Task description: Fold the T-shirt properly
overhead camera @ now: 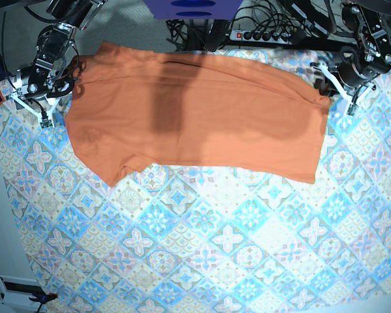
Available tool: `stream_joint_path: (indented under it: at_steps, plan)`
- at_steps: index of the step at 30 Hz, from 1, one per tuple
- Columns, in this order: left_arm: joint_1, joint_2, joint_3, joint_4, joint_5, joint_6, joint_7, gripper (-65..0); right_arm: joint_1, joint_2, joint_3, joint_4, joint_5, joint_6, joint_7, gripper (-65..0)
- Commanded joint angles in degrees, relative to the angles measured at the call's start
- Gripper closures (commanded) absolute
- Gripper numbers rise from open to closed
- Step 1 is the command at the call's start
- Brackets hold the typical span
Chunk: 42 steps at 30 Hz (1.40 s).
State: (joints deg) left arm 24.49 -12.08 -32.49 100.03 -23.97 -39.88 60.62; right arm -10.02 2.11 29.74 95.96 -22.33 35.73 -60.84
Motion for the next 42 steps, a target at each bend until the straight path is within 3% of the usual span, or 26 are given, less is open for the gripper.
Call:
stream_joint_path:
  at_steps: [1,9,14,42]
  plan:
    - [-0.01,-0.72,-0.52,1.20,-0.61,-0.12,-0.71,0.0,0.31,0.75,0.29,0.87,-0.49,-0.34,0.31,-43.2]
    - [-0.10,-0.72,-0.52,1.20,-0.96,-0.12,-0.88,0.0,0.31,0.84,0.29,0.87,-0.49,-0.34,0.31,-43.2]
    - [-0.45,-0.72,-0.52,1.20,-0.78,-0.12,-5.19,0.0,0.31,0.84,0.29,0.87,-0.49,-0.34,0.31,-43.2]
    - [-0.62,-0.72,-0.52,1.20,-0.61,-0.12,-5.10,0.0,-0.75,0.84,2.31,1.05,-0.49,-0.34,0.31,-43.2]
